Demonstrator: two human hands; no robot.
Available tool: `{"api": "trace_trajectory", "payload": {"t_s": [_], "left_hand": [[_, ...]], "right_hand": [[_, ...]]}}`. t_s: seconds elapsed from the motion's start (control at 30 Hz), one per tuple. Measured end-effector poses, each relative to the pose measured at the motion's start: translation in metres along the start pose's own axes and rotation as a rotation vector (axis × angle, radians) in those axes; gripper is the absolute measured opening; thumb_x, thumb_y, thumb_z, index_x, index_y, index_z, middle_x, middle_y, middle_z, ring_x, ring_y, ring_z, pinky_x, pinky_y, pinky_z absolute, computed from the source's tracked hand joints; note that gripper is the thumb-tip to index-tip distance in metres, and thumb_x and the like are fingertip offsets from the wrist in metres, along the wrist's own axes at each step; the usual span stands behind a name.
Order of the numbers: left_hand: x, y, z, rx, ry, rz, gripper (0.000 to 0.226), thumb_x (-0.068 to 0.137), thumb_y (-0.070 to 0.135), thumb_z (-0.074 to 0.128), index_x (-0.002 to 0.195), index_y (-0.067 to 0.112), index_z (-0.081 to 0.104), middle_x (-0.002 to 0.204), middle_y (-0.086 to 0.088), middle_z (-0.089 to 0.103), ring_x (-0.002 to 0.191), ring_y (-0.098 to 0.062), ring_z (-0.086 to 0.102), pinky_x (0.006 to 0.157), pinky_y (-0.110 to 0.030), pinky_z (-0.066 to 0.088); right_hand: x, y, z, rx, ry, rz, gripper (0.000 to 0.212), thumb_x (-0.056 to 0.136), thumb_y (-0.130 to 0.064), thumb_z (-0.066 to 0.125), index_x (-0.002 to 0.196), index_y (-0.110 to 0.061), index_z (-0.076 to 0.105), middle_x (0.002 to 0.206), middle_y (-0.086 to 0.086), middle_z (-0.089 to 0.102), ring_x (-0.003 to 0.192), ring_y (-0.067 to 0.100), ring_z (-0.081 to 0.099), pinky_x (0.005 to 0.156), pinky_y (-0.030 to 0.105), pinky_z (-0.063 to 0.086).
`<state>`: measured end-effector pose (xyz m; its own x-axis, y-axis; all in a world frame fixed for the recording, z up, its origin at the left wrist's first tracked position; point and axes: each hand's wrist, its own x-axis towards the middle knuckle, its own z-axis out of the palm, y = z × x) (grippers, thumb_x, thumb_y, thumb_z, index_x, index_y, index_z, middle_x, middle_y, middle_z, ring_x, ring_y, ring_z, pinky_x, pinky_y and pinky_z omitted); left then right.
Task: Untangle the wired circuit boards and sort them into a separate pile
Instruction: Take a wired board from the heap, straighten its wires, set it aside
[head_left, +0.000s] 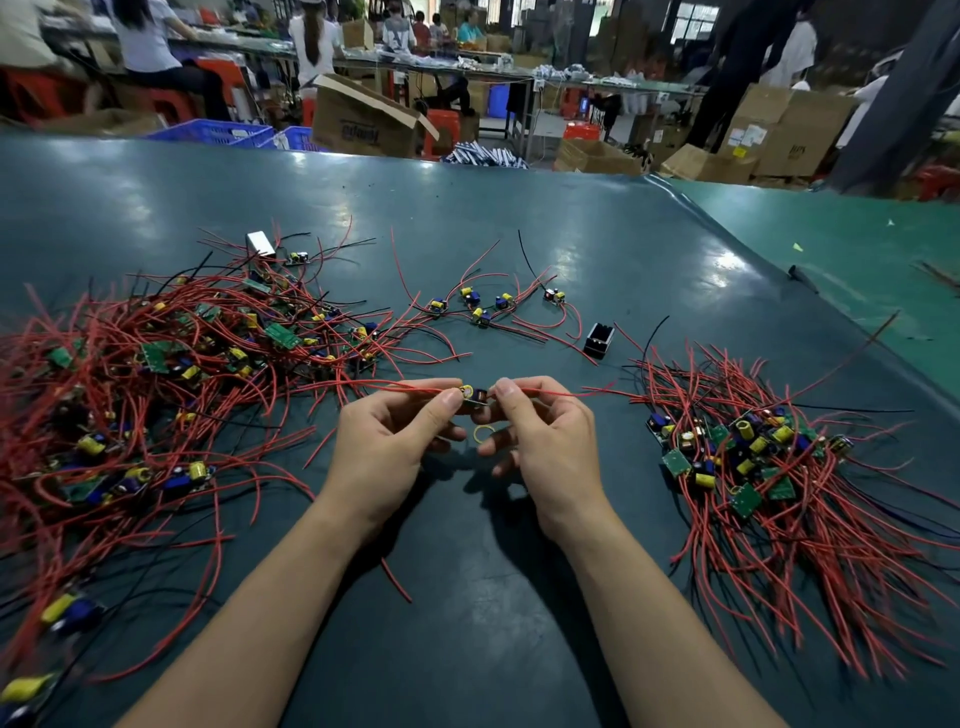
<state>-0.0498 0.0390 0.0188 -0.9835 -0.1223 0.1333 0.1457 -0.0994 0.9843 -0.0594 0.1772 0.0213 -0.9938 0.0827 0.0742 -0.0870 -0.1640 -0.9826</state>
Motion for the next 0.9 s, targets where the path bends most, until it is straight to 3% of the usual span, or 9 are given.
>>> {"api": "trace_trajectory", "payload": {"t_s": [0.1,0.2,0.4,0.53,0.7,0.77,0.83,0.9], "left_hand": [[0.0,0.0,0.0,-0.005,0.033,0.019,0.009,0.088,0.011,0.066,0.091,0.014,0.074,0.08,-0.003,0.076,0.062,-0.013,0.067,0.058,-0.028,0.053],[0.001,0.0,0.0,0.031,0.043,0.047,0.013,0.091,0.006,0.064,0.093,0.013,0.074,0.073,0.001,0.074,0.061,-0.008,0.064,0.059,-0.02,0.052],[0.002,-0.001,-0.002,0.066,0.01,0.097,0.023,0.091,-0.005,0.058,0.095,0.013,0.072,0.072,0.005,0.072,0.062,-0.007,0.063,0.061,-0.017,0.051],[0.001,-0.002,-0.001,0.086,0.033,0.143,0.01,0.091,0.006,0.064,0.095,0.011,0.072,0.079,0.001,0.075,0.06,-0.009,0.064,0.059,-0.019,0.052],[0.004,-0.009,-0.005,0.313,0.165,0.242,0.01,0.091,0.016,0.068,0.084,0.021,0.072,0.071,0.009,0.073,0.058,-0.003,0.062,0.059,-0.015,0.048],[0.004,-0.011,-0.008,0.468,0.225,0.306,0.01,0.09,0.018,0.068,0.083,0.024,0.071,0.072,0.011,0.071,0.062,-0.008,0.061,0.062,-0.018,0.046],[0.004,-0.011,-0.011,0.646,0.282,0.382,0.008,0.088,0.015,0.068,0.088,0.022,0.072,0.076,0.013,0.066,0.071,-0.013,0.058,0.069,-0.023,0.044],[0.005,-0.012,-0.013,0.626,0.277,0.371,0.011,0.087,0.014,0.069,0.093,0.022,0.073,0.079,0.014,0.066,0.072,-0.009,0.058,0.071,-0.028,0.048]], "right_hand": [[-0.001,0.0,-0.001,0.026,-0.113,0.028,0.006,0.094,-0.014,0.064,0.096,-0.009,0.065,0.075,0.002,0.068,0.051,0.015,0.06,0.039,0.025,0.046],[-0.004,0.001,0.0,-0.067,-0.197,0.004,0.014,0.088,-0.007,0.07,0.1,-0.012,0.067,0.085,0.005,0.066,0.054,0.015,0.06,0.041,0.027,0.05],[-0.002,0.0,-0.001,-0.041,-0.174,0.052,0.022,0.086,-0.003,0.071,0.106,-0.011,0.067,0.087,0.014,0.064,0.056,0.017,0.063,0.043,0.026,0.05],[-0.003,-0.002,0.0,0.018,-0.124,0.018,0.005,0.089,-0.012,0.07,0.094,-0.011,0.069,0.077,0.005,0.069,0.056,0.016,0.062,0.042,0.026,0.051],[0.0,-0.013,-0.006,0.166,0.103,-0.03,0.004,0.091,-0.001,0.063,0.092,-0.005,0.065,0.074,0.007,0.067,0.055,0.016,0.064,0.042,0.022,0.048],[0.002,-0.021,-0.011,0.242,0.148,-0.053,0.006,0.091,-0.002,0.063,0.09,-0.008,0.065,0.077,0.008,0.067,0.057,0.015,0.064,0.045,0.021,0.048],[0.001,-0.029,-0.014,0.357,0.119,-0.065,0.008,0.088,-0.003,0.064,0.09,-0.011,0.066,0.081,0.008,0.068,0.06,0.015,0.064,0.047,0.021,0.048],[-0.002,-0.033,-0.016,0.413,0.018,-0.085,0.014,0.079,-0.006,0.068,0.092,-0.012,0.067,0.085,0.006,0.07,0.063,0.016,0.066,0.049,0.022,0.049]]}}
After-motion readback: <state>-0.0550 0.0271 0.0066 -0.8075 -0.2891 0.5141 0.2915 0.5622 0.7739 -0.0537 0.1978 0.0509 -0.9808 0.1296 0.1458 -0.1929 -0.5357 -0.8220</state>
